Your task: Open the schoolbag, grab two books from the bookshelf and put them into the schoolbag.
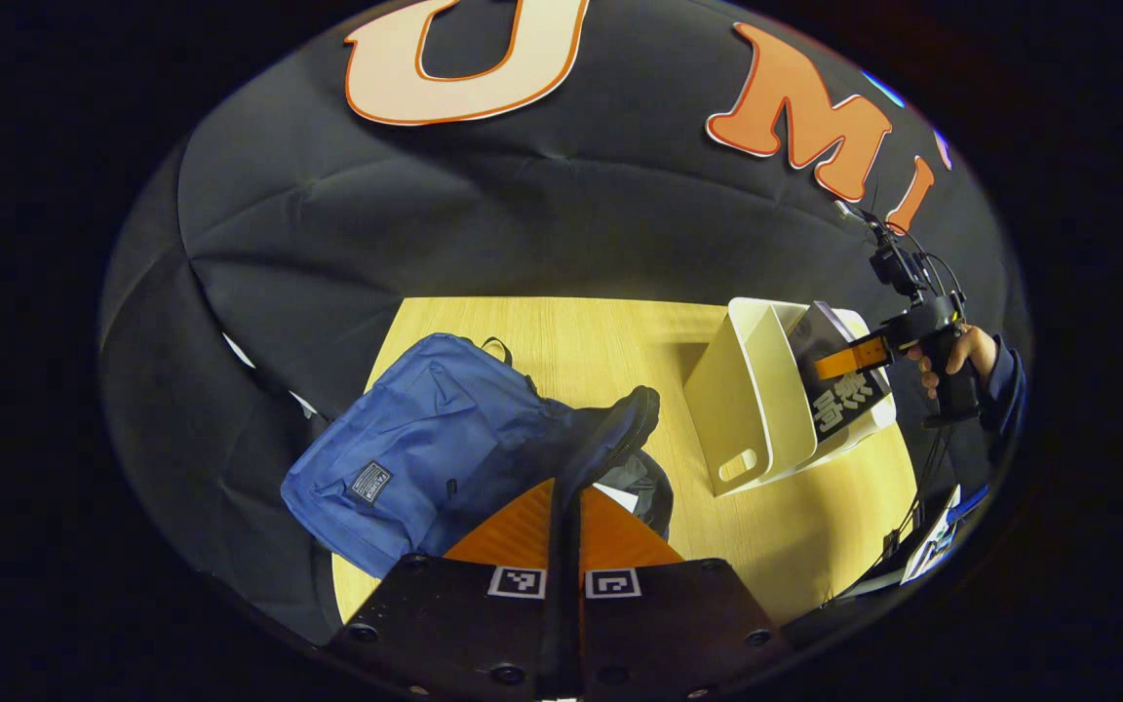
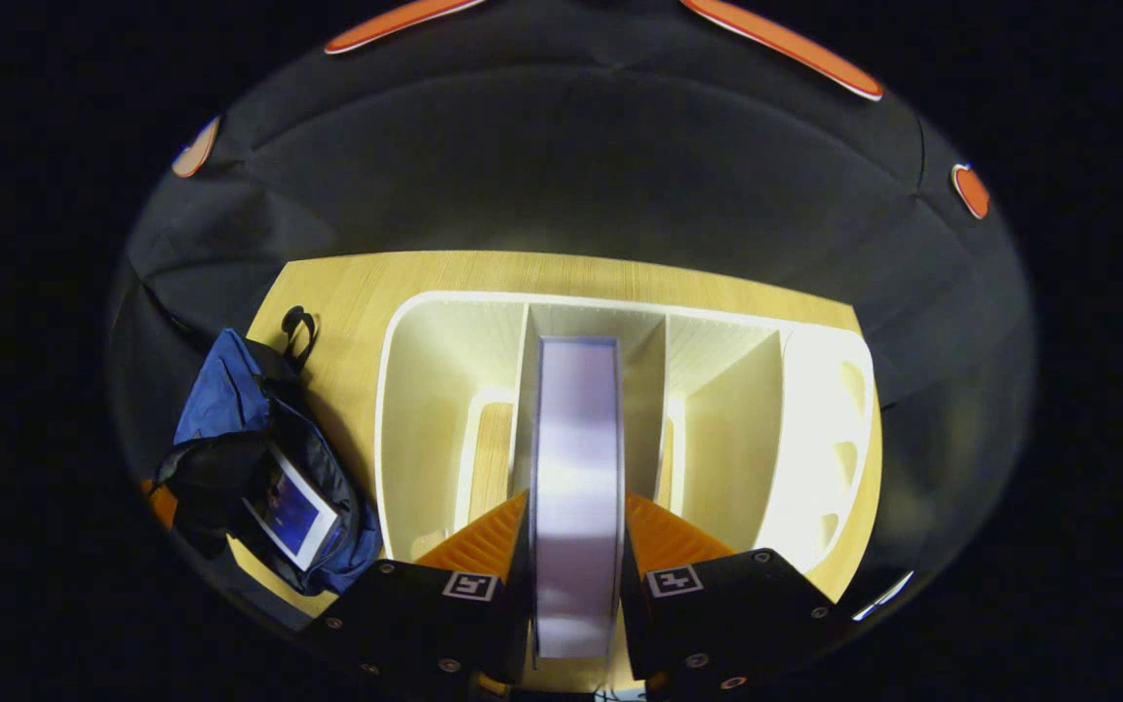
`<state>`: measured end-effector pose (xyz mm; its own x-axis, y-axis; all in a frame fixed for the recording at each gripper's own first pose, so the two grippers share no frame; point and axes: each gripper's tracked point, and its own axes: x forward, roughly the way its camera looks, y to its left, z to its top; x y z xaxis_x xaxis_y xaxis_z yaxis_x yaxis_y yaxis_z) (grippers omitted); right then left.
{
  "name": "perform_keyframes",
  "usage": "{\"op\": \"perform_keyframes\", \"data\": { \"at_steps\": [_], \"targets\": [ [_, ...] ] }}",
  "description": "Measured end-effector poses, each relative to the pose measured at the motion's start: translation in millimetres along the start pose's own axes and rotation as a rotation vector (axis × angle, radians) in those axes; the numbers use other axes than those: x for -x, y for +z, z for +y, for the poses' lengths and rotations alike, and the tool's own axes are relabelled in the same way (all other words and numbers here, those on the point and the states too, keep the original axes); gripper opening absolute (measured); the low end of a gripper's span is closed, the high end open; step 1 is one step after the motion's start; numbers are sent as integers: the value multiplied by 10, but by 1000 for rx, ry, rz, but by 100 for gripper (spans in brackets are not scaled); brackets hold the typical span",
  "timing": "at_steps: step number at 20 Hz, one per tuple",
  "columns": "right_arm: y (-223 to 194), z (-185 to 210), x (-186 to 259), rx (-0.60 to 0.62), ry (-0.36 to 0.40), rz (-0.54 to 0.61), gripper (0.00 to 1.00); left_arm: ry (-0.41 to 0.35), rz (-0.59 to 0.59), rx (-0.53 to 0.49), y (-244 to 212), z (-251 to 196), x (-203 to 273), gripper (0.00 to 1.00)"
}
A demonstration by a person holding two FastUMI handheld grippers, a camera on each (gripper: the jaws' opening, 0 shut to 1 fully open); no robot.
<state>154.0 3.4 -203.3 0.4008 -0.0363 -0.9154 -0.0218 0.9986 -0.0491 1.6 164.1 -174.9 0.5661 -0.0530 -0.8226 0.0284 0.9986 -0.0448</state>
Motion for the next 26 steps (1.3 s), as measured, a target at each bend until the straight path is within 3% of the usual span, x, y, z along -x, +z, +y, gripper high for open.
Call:
{"op": "perform_keyframes", "data": {
  "at_steps": [4, 5, 6, 8, 17, 20, 26],
  "targets": [
    [-37, -76, 62, -20, 23, 13, 38, -8, 4, -2, 2, -28, -3, 1],
    [-7, -93, 122, -32, 30, -3, 46, -10, 3, -3, -5, -38, -3, 1],
    [8, -111, 203, -44, 40, -16, 37, -12, 4, -1, -9, -44, -9, 1],
    [40, -148, 415, -60, 59, -50, 36, -17, 2, -6, 8, -49, -3, 1],
    [207, -175, 1854, -53, 154, -268, 34, -33, -16, -20, 13, -56, 47, 1],
    [180, -59, 2231, -62, 203, -328, 34, -28, -26, -29, 39, -48, 87, 1],
    [-32, 431, 2478, -104, 343, -371, 34, -19, -44, -15, 47, -26, 130, 1]
  ]
}}
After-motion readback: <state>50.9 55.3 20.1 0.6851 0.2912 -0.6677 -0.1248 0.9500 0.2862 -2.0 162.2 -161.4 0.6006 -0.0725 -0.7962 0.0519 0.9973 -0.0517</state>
